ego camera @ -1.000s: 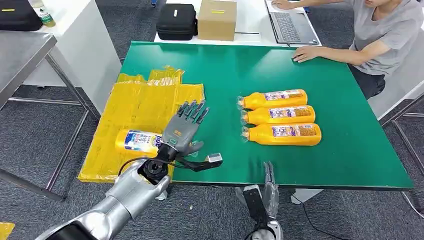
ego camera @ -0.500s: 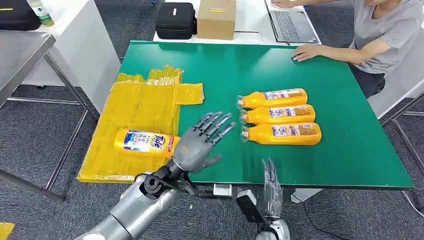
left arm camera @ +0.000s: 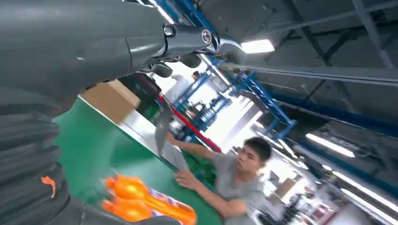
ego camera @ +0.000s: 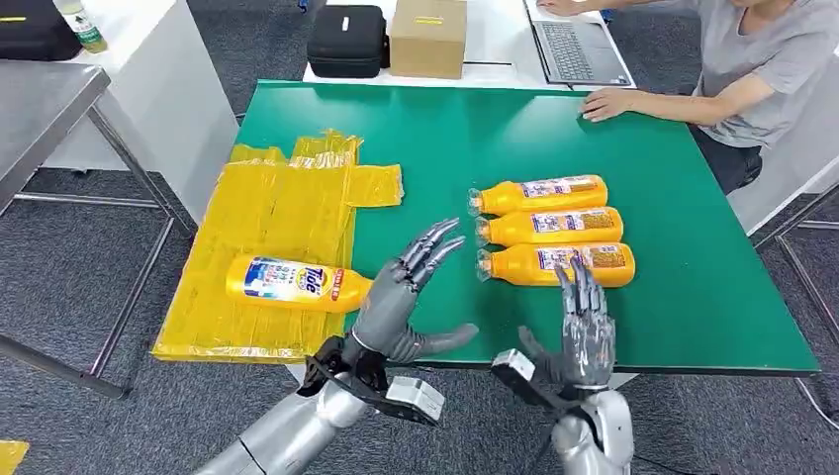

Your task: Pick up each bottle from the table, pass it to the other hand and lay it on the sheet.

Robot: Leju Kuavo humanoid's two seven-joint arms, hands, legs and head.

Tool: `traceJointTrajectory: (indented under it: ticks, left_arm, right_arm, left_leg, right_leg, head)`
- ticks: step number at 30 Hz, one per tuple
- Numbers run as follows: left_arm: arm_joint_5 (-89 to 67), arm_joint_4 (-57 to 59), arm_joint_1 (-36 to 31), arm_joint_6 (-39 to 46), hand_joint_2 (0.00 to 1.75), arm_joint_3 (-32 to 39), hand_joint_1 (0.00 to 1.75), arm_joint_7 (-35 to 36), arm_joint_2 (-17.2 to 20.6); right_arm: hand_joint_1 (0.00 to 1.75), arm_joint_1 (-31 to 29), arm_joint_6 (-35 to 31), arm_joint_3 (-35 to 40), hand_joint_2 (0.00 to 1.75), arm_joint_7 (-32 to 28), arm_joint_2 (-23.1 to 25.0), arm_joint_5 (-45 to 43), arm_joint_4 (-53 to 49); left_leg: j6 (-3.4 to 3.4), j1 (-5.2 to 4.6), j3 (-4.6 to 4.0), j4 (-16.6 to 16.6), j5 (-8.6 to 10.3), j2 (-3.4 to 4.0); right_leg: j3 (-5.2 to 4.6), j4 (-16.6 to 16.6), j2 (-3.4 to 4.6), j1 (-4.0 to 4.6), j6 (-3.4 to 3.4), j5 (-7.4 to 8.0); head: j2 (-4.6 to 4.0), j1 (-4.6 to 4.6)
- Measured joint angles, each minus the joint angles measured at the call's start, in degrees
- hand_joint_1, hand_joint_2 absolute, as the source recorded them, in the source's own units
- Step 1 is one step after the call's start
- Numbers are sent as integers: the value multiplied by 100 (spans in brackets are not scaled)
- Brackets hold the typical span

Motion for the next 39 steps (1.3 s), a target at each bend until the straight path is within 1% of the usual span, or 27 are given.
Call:
traceJointTrajectory:
  ticks: [2, 3, 6, 10, 14, 17, 27, 32, 39]
  left_arm:
    - [272, 31, -118, 0, 175, -177, 0, -4, 0]
    - [463, 50, -174, 0, 175, -310, 0, -4, 0]
    - [710, 98, -322, -4, 175, -564, 0, -7, 0]
    - [817, 140, -424, 0, 175, -714, 0, -9, 0]
    - [882, 194, -539, 15, 175, -815, 0, -11, 0]
    - [898, 225, -591, 74, 175, -867, 0, -11, -7]
    - [828, 374, -722, 238, 175, -972, 0, -11, -59]
    - [828, 391, -732, 238, 175, -999, 0, -11, -66]
    - [664, 439, -749, 291, 175, -1038, 0, -11, -107]
  right_arm:
    - [0, -166, 0, -95, 175, 0, -48, 224, 7]
    - [0, -263, 0, -261, 175, 0, -75, 504, 64]
    - [0, -547, 0, -650, 175, 4, -158, 902, 328]
    - [0, -841, 2, -1074, 175, 110, -302, 1299, 877]
    - [0, -1159, 2, -1292, 175, 345, -477, 1722, 1575]
    - [0, -1359, 2, -1415, 175, 468, -569, 1924, 1898]
    - [0, -1655, 0, -1596, 175, 393, -706, 2042, 2251]
    - [0, -1676, 0, -1607, 175, 387, -726, 2044, 2312]
    - [0, -1528, 0, -1655, 175, 28, -689, 1917, 2218]
  left_leg:
    - [1, -1, 0, 0, 1, 0]
    - [1, -1, -1, 1, 1, 0]
    - [6, -3, -1, 2, 4, -1]
    - [6, -3, -5, 3, 4, -1]
    - [6, -2, -4, 3, 4, 1]
    - [6, -1, -3, 3, 4, 1]
    - [6, -2, -4, 3, 5, 0]
    - [6, -2, -4, 3, 5, 0]
    - [6, -1, -2, 2, 5, 6]
  right_leg:
    - [0, 0, 0, -1, 1, 1]
    - [1, 0, 0, -1, 1, 1]
    - [2, 0, -1, -3, 2, 2]
    - [0, 0, -1, -2, 2, 2]
    - [-1, 0, -1, -1, 2, 2]
    - [-1, 0, 0, 0, 2, 2]
    - [-1, 1, -1, -1, 2, 2]
    - [-1, 1, -1, -1, 2, 2]
    - [-1, 0, 9, 0, 3, 4]
  head:
    - [0, -2]
    - [0, -2]
    - [0, -2]
    - [0, 0]
    - [0, -2]
    - [0, -4]
    - [0, -2]
    - [0, -2]
    - [0, -2]
